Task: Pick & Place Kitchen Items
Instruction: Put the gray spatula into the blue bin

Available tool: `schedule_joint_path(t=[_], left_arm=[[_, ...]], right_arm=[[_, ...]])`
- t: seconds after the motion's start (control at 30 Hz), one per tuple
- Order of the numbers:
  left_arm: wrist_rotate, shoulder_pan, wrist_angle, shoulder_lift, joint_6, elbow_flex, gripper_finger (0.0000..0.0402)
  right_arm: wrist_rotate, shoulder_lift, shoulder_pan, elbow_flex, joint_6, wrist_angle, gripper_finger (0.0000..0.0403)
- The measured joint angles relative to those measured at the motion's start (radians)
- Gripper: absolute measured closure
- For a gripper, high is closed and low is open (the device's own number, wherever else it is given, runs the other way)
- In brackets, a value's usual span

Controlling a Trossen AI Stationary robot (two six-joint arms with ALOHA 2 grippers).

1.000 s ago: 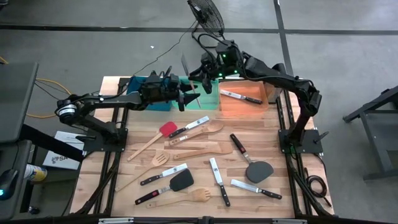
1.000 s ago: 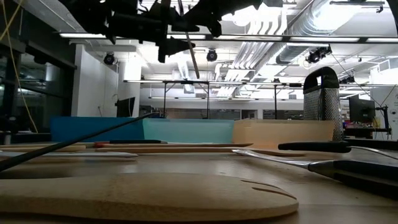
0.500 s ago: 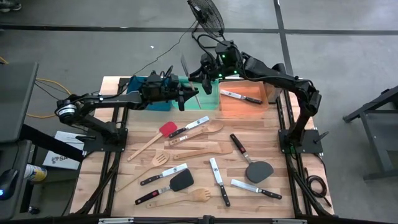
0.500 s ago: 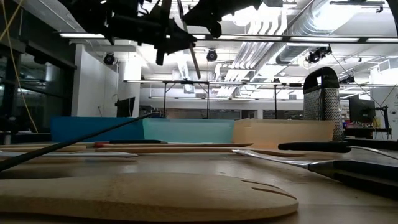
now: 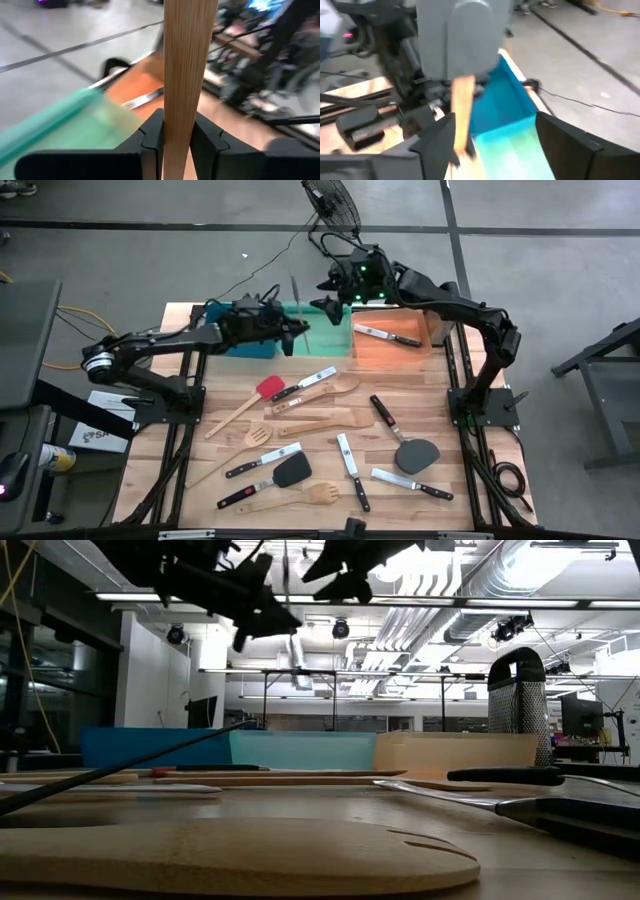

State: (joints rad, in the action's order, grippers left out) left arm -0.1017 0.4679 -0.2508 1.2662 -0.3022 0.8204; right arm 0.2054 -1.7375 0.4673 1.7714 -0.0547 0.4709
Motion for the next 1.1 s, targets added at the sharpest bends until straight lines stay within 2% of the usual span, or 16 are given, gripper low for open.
schedule_joint_path(t=[0.17,0.3,0.43,0.67,0.93,1.1], left_arm=[[0.099,0.079,0.278,-0.113,0.04,0.0,0.0342],[0.257,0.129,0.484,-0.186,0.1,0.0,0.0342],[0.396,0.163,0.611,-0.209,0.168,0.0,0.0342],[0.51,0.219,0.767,-0.19,0.297,-0.001,0.0342],[0.523,0.302,0.822,-0.165,0.439,-0.001,0.0342],[0.473,0.362,0.845,-0.122,0.498,-0.001,0.0342]], right_arm=[[-0.088,0.015,0.007,0.0,0.0,0.096,0.0117],[-0.112,0.015,0.007,0.0,0.0,0.145,0.0121],[-0.132,0.015,0.007,0.0,-0.004,0.157,0.0125],[-0.13,0.015,0.006,0.0,-0.028,0.157,0.0125],[-0.131,0.015,0.006,0.0,-0.031,0.157,0.0128],[-0.141,0.015,0.006,0.0,-0.034,0.158,0.0128]])
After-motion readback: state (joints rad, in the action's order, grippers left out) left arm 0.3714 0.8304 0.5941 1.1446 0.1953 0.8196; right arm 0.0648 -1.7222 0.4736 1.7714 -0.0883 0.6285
